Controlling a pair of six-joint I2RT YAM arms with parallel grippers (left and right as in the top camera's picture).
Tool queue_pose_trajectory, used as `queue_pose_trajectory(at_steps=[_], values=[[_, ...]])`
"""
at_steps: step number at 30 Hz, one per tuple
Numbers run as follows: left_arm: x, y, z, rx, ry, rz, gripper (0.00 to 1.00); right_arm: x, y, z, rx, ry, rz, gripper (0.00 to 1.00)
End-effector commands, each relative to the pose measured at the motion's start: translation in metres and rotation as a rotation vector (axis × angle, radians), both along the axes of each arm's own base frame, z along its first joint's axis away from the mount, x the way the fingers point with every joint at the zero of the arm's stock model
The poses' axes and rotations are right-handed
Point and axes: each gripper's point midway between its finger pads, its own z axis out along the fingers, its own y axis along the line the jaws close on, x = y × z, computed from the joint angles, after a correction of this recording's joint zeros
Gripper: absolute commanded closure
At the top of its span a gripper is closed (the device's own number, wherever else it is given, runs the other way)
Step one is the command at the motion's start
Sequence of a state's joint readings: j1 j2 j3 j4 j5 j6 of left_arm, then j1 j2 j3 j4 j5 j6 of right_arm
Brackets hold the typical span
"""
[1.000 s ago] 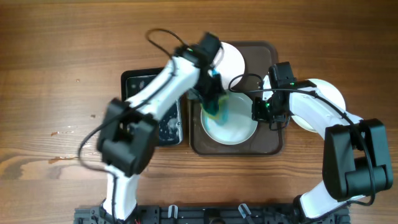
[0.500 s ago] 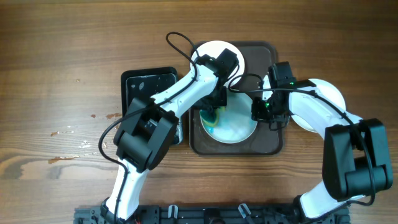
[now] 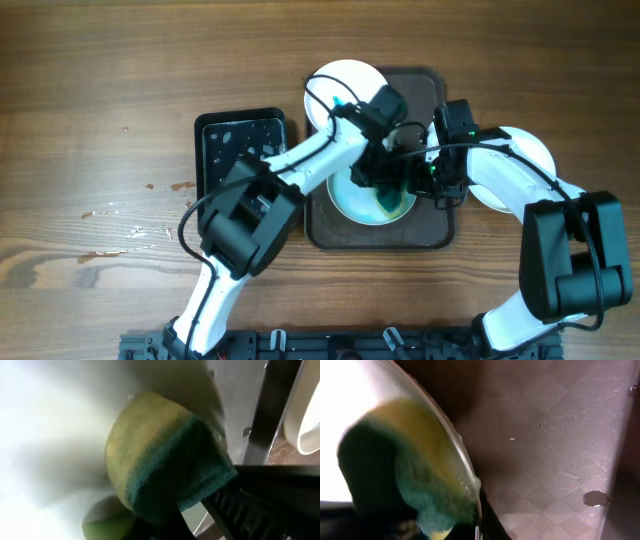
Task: Clean dirty plates on tray and stack at the side
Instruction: 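Scrub the lower plate with the sponge while right gripper holds it, then put the sponge back into the black tray with the left gripper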
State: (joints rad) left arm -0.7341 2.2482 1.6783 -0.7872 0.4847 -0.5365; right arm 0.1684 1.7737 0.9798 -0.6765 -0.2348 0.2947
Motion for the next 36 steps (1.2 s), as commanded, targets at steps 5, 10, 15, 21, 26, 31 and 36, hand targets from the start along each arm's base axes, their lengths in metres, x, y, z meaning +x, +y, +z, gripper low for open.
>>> queue_pose_trajectory(at_steps=[5, 10, 15, 21, 26, 31, 36], values=[[0.002, 0.071, -0.031, 0.305, 0.020, 0.059, 0.96, -0.012, -0.015, -0.018, -0.089, 0.059, 0.000, 0.96], [0.036, 0.146, -0.031, 0.519, -0.036, 0.166, 0.96, -0.012, -0.015, -0.018, -0.089, 0.059, 0.001, 0.96], [0.059, 0.174, -0.017, 0.621, -0.153, 0.214, 0.96, -0.012, -0.015, -0.018, -0.089, 0.058, 0.003, 0.96], [0.050, 0.071, -0.011, 0.222, -0.115, 0.156, 0.96, -0.012, -0.015, -0.018, -0.089, 0.058, 0.004, 0.96], [0.018, 0.002, -0.002, 0.063, -0.082, 0.112, 0.96, -0.012, -0.015, -0.018, -0.089, 0.058, 0.004, 0.96], [-0.007, -0.007, -0.016, 0.091, -0.040, 0.058, 0.96, -0.013, -0.015, -0.018, -0.090, 0.060, 0.003, 0.96], [0.011, 0.048, -0.033, 0.306, -0.073, 0.128, 0.96, -0.013, -0.015, -0.018, -0.090, 0.062, 0.003, 0.96]])
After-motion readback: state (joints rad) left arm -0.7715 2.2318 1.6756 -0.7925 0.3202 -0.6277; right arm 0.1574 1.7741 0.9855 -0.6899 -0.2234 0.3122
